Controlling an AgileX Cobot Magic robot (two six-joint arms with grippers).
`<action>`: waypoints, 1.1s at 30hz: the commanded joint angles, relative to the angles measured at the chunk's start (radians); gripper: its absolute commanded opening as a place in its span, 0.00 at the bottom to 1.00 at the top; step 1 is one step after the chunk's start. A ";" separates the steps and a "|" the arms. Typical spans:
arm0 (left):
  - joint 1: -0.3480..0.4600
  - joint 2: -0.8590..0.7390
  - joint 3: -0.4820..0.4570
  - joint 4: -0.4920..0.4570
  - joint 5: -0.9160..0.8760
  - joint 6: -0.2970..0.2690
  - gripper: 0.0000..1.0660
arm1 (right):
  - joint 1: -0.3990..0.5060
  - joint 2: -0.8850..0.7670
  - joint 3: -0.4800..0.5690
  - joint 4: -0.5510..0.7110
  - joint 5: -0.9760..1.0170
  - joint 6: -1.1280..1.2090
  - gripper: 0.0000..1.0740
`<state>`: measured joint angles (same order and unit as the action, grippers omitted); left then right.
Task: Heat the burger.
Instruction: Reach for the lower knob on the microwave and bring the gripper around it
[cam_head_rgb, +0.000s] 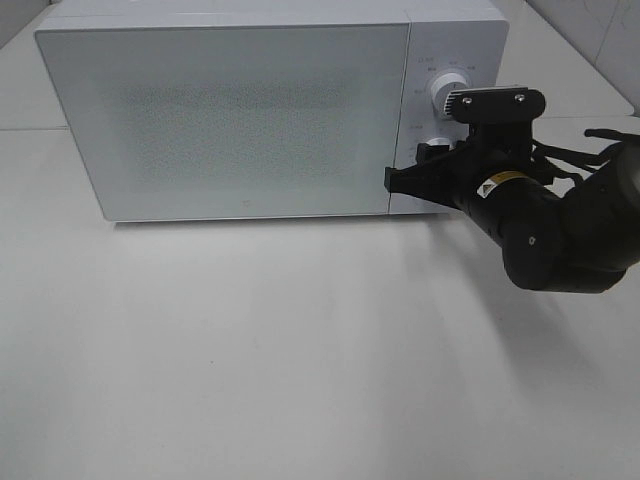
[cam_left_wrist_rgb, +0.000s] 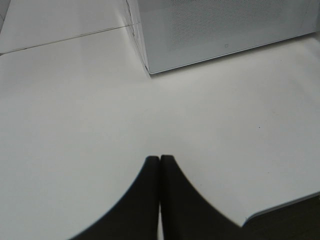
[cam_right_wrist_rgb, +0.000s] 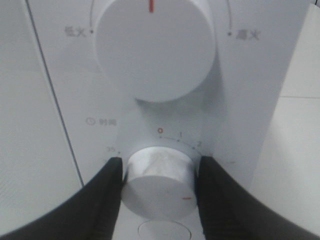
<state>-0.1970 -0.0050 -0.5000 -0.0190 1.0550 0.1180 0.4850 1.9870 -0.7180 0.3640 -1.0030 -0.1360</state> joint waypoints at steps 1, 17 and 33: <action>0.001 -0.022 0.003 -0.004 -0.015 -0.002 0.00 | -0.005 -0.001 -0.021 -0.012 0.013 0.213 0.00; 0.001 -0.022 0.003 -0.004 -0.015 -0.002 0.00 | -0.005 -0.001 -0.021 -0.035 -0.014 1.193 0.00; 0.001 -0.022 0.003 -0.004 -0.015 -0.002 0.00 | -0.005 -0.001 -0.021 -0.073 -0.102 1.515 0.01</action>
<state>-0.1970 -0.0050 -0.5000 -0.0190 1.0540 0.1180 0.4830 1.9920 -0.7090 0.3520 -1.0240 1.3580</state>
